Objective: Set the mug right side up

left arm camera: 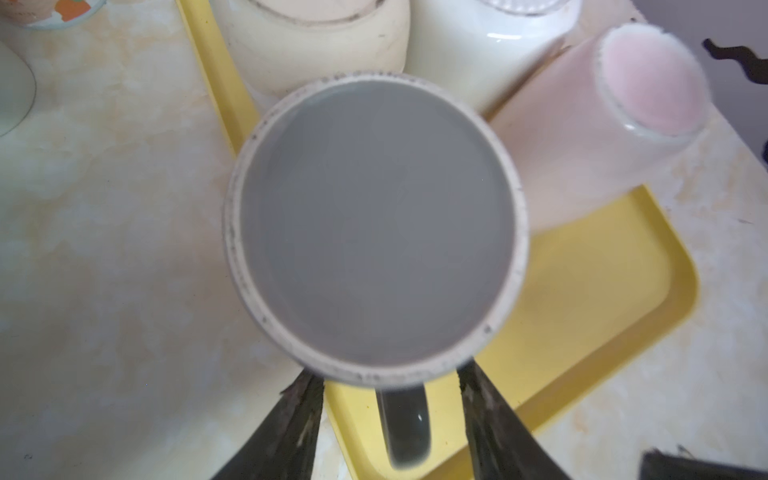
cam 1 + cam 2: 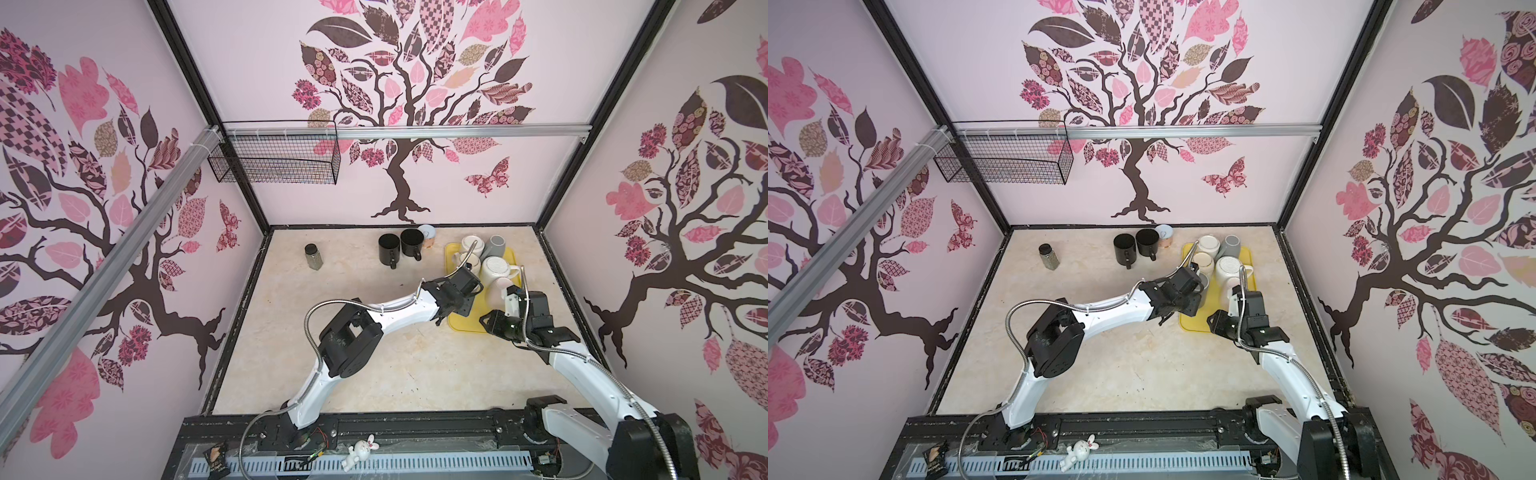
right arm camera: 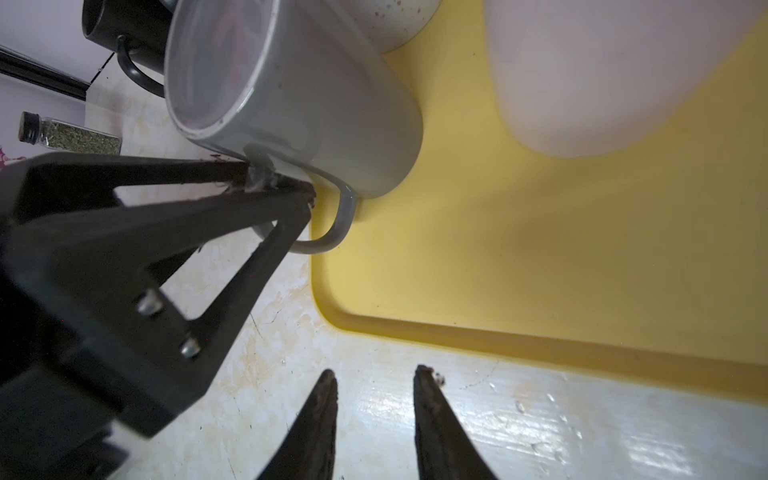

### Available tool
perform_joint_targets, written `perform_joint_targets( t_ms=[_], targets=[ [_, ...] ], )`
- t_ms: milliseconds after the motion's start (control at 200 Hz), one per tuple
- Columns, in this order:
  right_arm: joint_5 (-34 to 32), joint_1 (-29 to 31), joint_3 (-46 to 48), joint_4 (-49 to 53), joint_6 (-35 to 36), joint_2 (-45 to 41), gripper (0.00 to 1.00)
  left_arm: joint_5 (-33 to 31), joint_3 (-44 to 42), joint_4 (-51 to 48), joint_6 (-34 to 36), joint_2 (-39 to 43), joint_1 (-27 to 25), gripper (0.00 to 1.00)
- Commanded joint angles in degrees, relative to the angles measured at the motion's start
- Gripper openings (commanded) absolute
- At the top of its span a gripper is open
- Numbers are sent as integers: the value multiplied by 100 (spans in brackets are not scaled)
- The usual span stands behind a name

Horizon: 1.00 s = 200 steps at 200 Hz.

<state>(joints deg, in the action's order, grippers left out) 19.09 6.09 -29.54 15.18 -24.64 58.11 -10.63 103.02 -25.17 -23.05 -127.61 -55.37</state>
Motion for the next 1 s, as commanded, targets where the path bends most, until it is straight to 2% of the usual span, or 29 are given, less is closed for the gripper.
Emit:
perform_joint_targets(
  t_ms=[0,205,405,560,820,920,995],
  targets=[
    [-11,3,-42,45,30,-42,34,-352,501,-395,117,-203,44,51],
    [-6,2,11,55,56,-142,34,-265,565,-437,98,-339,98,40],
    [27,-1,1,93,68,-201,35,-319,392,-328,177,-195,98,13],
    [74,4,22,50,4,-260,35,-342,319,-360,253,-35,109,0],
    [289,-2,107,-190,-234,-555,35,-176,-16,-67,381,439,106,0],
    [534,-2,332,-576,-568,-744,35,133,-283,135,361,794,162,0],
    [869,4,354,-778,-815,-781,36,429,-813,485,298,1207,277,0]
  ],
)
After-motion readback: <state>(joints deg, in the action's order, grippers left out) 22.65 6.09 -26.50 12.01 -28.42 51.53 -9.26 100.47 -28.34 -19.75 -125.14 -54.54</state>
